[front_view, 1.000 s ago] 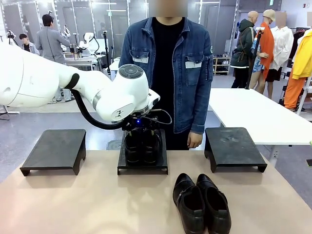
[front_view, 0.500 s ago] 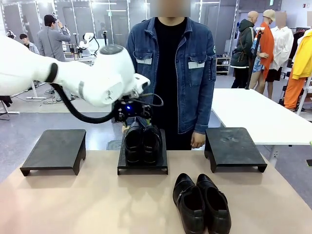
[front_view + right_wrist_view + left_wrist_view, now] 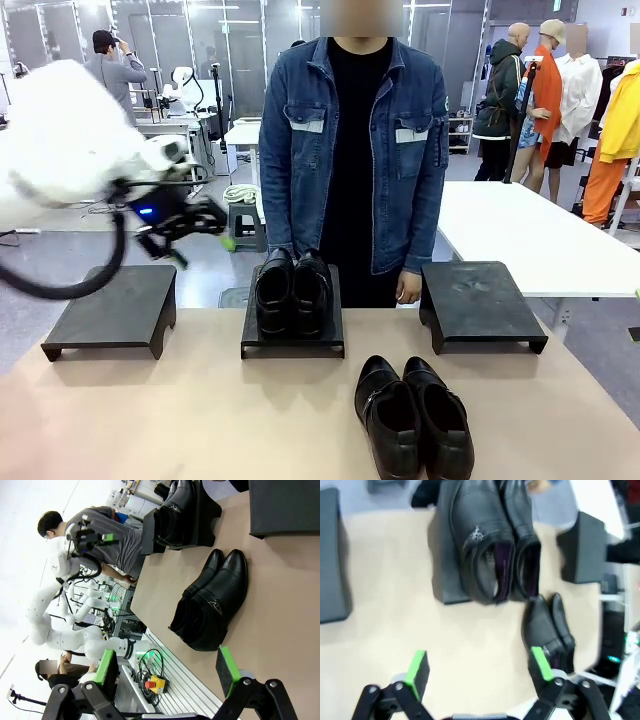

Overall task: Place the shoes on the stand as instructed by the person.
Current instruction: Pick up another pair of Shoes and place it on the Shoes Stand indicated by the person.

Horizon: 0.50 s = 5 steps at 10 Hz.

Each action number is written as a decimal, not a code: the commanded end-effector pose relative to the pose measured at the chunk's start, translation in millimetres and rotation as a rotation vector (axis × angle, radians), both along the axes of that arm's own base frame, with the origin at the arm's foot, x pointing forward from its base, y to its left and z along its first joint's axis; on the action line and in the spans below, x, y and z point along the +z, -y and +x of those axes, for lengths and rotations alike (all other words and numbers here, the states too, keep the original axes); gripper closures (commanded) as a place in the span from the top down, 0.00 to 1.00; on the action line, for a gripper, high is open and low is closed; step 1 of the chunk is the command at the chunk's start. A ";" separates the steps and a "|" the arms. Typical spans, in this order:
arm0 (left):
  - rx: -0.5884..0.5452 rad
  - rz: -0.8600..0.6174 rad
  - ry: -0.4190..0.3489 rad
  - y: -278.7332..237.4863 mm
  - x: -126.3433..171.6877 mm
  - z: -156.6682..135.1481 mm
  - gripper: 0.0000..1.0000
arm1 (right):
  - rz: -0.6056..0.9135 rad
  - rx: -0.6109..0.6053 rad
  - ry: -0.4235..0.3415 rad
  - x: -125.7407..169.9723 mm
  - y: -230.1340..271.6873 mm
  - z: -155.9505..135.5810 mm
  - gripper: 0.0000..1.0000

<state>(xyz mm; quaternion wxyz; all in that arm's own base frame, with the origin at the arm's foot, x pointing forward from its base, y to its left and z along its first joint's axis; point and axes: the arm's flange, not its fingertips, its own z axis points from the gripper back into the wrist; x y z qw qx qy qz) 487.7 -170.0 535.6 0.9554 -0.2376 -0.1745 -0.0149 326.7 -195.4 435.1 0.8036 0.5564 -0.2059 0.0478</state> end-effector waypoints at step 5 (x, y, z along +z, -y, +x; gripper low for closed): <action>-0.271 -0.455 -0.037 -189.1 -51.6 -76.7 1.00 | 0.010 0.001 0.012 1.2 0.3 -1.1 1.00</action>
